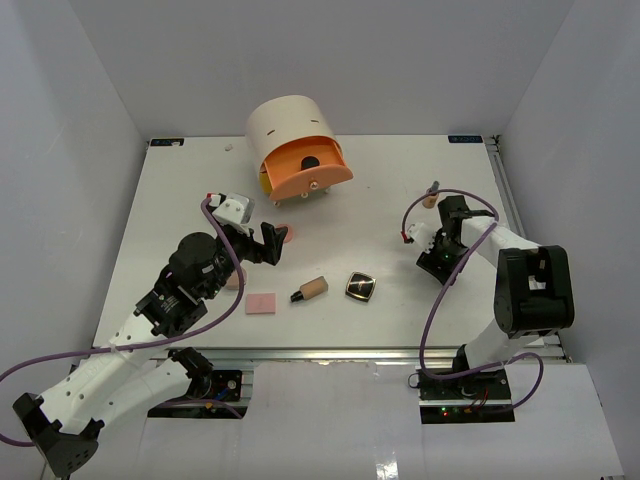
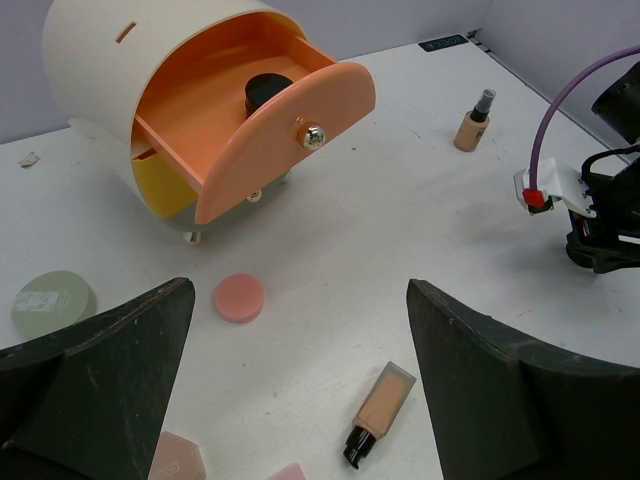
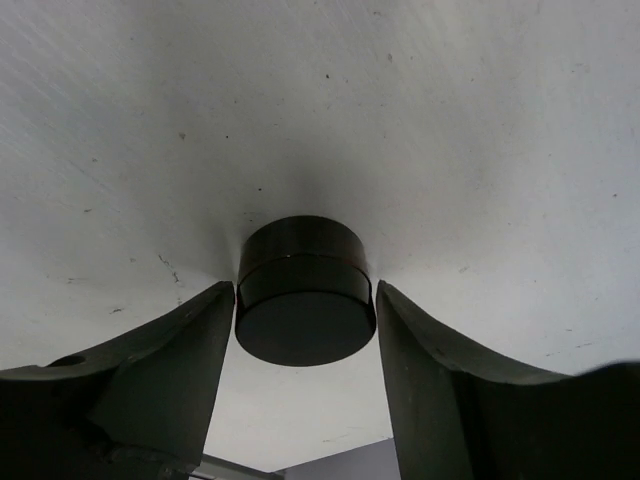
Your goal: Organize the makeup
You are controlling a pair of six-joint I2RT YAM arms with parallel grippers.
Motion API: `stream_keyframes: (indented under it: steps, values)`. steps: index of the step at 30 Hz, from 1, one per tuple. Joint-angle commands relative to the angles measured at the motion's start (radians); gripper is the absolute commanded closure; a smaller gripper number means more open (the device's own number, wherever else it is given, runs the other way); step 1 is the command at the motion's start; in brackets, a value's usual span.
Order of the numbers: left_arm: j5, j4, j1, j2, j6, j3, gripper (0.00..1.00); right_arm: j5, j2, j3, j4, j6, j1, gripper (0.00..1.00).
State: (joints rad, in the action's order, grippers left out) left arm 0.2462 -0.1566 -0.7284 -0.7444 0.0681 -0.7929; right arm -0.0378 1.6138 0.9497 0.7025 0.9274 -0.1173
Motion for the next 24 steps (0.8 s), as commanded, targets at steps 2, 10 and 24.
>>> stream_keyframes:
  steps: [2, 10, 24]
  values:
    - [-0.013, 0.011, 0.004, 0.002, 0.002, 0.001, 0.02, 0.123, -0.003, 0.037, 0.035, 0.007, 0.005, 0.65]
    - [-0.008, 0.011, 0.006, -0.001, 0.003, 0.002, 0.02, 0.408, -0.086, 0.255, 0.133, -0.036, -0.014, 0.85]
    - [0.040, 0.029, 0.018, 0.023, -0.001, 0.020, 0.02, 0.601, 0.191, 1.103, -0.026, -0.420, -0.318, 0.92]
